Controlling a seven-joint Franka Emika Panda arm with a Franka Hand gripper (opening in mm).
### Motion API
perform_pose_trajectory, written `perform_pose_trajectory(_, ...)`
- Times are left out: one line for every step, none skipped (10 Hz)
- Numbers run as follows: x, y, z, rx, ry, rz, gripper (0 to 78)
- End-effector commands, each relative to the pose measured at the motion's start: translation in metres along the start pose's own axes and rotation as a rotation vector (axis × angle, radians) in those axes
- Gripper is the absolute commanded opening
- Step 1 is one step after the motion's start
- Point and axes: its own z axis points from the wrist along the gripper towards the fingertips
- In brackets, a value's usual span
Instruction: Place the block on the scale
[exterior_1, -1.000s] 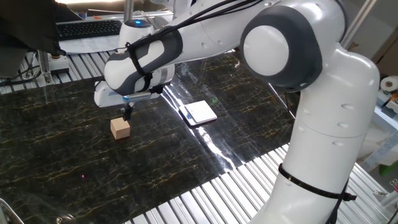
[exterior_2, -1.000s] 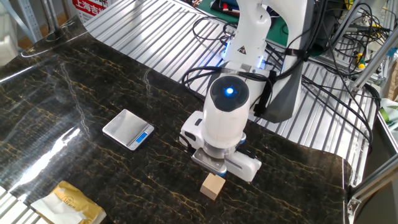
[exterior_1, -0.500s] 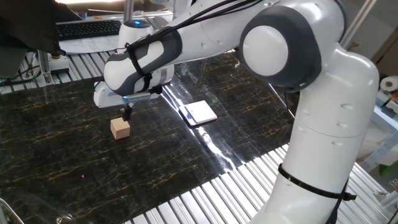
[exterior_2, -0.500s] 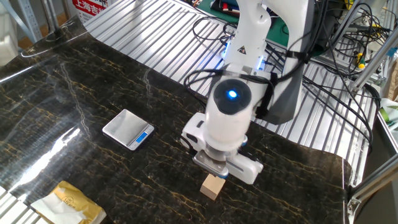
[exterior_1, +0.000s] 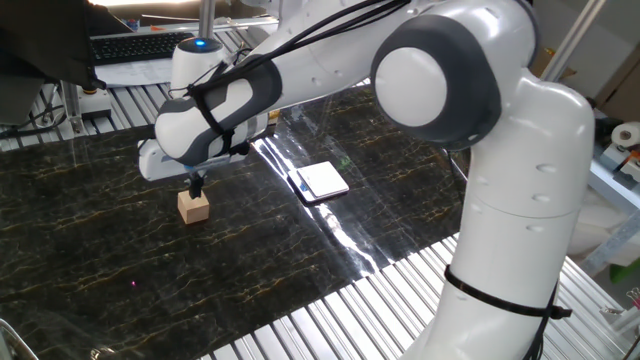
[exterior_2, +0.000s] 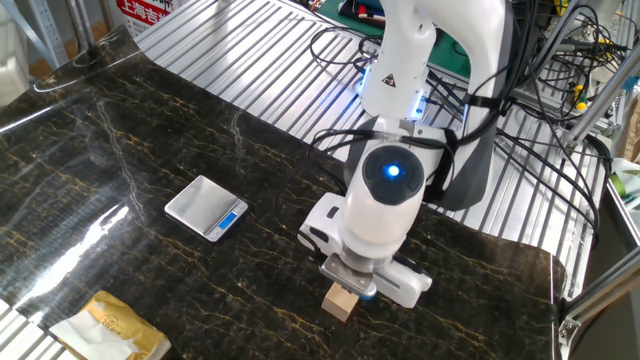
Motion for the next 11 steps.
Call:
perform_pose_trajectory(-0.0031,0.0022,0.0019,-0.002,-0.005,0.004,0.0)
perform_pose_trajectory(-0.0041,0.0018,0.0013,-0.002,-0.003,0.006,0.0)
perform_pose_trajectory(-0.0053,0.0011,0.0003,-0.001,-0.003,0.007,0.0)
perform_pose_trajectory(-0.0068,0.0003,-0.0008,0.001,-0.002,0.005,0.0)
perform_pose_trajectory(-0.0086,-0.0005,-0.0012,0.001,-0.001,0.004,0.0)
perform_pose_trajectory(-0.0087,-0.0005,-0.0011,0.002,-0.001,0.004,0.0)
perform_pose_trajectory(-0.0093,-0.0007,-0.0013,0.008,-0.010,-0.010,0.0)
perform_pose_trajectory(-0.0094,-0.0007,-0.0014,0.006,-0.011,-0.005,0.0)
perform_pose_trajectory(-0.0094,-0.0008,-0.0014,0.006,-0.011,-0.002,0.0)
perform_pose_trajectory(-0.0094,-0.0008,-0.0014,0.006,-0.011,0.000,0.0)
perform_pose_trajectory(-0.0094,-0.0008,-0.0014,0.006,-0.012,0.003,0.0)
